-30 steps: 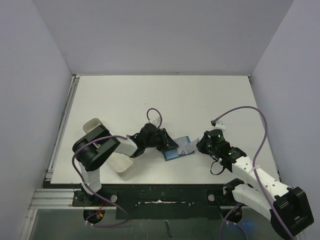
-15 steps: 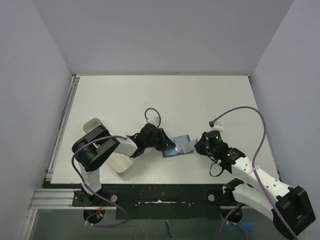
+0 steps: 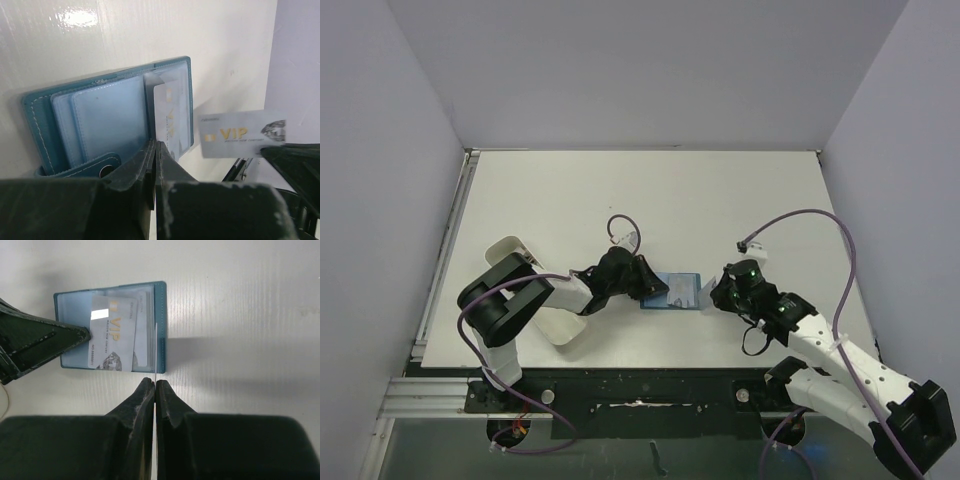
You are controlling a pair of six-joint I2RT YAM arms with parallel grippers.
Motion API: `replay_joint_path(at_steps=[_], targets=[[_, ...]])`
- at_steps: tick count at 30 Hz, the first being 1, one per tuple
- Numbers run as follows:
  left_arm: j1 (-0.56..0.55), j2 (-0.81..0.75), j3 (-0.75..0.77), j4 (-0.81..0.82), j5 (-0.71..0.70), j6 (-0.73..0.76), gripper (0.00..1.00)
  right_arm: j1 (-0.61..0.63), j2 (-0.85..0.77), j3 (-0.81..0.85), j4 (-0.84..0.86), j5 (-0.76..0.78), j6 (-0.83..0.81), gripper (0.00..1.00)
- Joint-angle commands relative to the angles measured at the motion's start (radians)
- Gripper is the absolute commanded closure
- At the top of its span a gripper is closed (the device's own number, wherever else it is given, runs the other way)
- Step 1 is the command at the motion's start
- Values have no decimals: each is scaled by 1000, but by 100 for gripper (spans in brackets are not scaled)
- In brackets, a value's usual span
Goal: Put the credit cards into the card holder
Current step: Insert the credit card into the card holder.
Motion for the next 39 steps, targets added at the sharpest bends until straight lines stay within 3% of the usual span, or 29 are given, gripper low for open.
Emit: replay_joint_path(at_steps=[1,11,23,27,30,34,39], targets=[[4,-47,4,45,-1,21,100,1,4,105,-63,107,-54,100],[3,-47,-3,52,-5,5,100,-46,94,59,31,87,-96,100],[3,-89,-53,71,-123,-50,100,2,58,-60,79,27,-24,100],[2,-97,-54,66,-84,-46,100,7,45,-69,70,29,-16,100],[-3,-93,-54,56,-63,-25,87,7,35,-50,28,47,-13,100],[-3,-76,-46,62,-24,-9,83,9,-29,42,-83,84,-28,100],[-5,-65,-14,26,-20,14,64,10,-74,108,-79,72,-56,100]])
